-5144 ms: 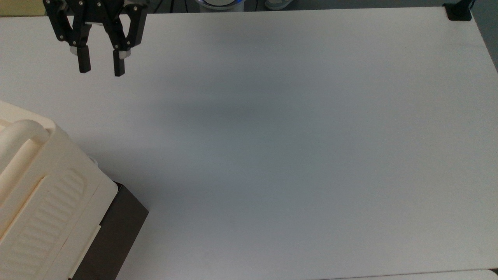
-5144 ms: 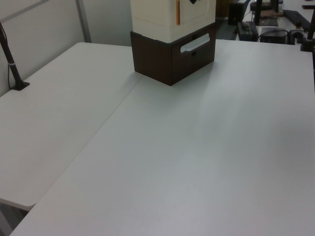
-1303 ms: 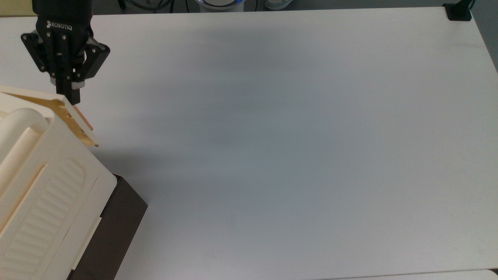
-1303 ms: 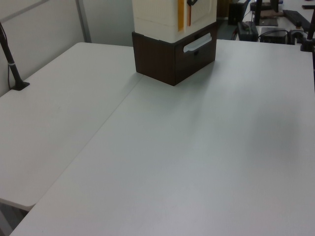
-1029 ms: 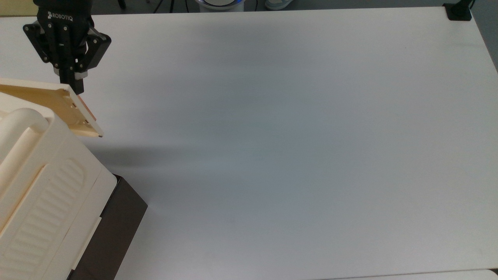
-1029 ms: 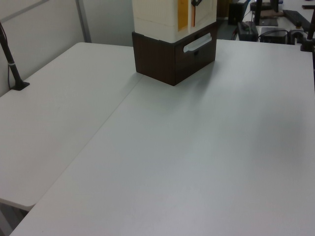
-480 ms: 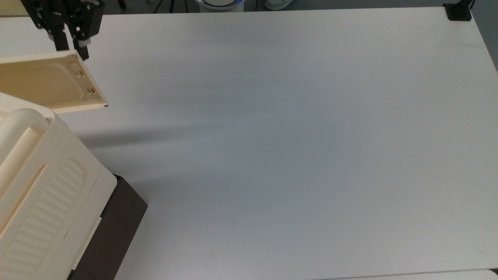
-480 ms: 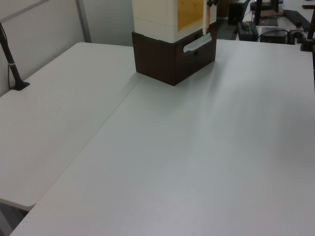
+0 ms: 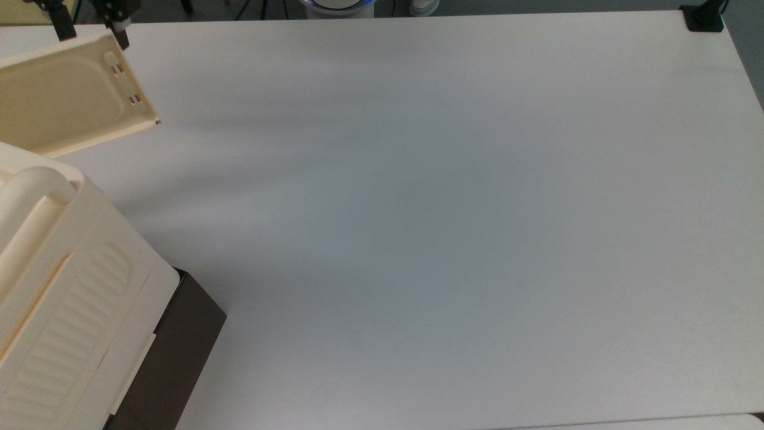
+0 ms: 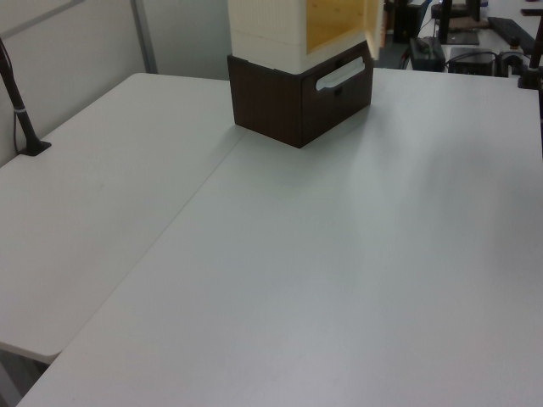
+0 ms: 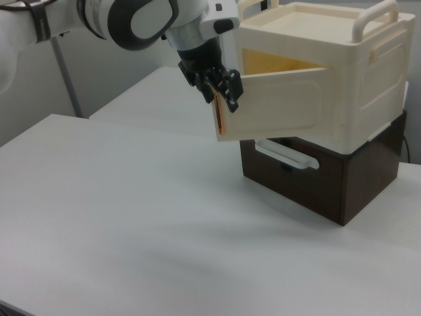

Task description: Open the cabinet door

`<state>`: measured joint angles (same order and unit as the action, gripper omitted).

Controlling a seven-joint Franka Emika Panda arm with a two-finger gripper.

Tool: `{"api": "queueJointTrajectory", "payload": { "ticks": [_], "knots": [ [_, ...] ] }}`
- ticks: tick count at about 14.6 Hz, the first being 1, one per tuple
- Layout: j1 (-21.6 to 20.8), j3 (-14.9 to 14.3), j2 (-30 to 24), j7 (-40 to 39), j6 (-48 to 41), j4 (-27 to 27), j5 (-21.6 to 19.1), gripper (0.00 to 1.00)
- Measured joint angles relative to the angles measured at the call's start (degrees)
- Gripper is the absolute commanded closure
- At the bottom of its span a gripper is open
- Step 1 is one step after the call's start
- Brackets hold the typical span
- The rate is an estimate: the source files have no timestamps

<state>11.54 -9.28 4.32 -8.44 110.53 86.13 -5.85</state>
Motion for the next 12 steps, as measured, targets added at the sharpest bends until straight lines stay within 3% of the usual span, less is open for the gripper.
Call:
{"api": "queueJointTrajectory", "payload": {
  "ticks": [6, 8, 9, 12],
  "knots": [
    [6.04, -0.16, -2.39, -11.77, -6.84, 0.47, 0.02, 0.25],
    [9.22, -0.29, -2.99, -15.79, -7.79, 0.81, 0.07, 0.14],
    [10.88, -0.37, -3.17, -17.7, -7.82, 1.06, 0.13, 0.0],
    [15.73, -0.61, -2.73, -20.67, -6.61, 1.17, 0.2, 0.0]
  ]
}}
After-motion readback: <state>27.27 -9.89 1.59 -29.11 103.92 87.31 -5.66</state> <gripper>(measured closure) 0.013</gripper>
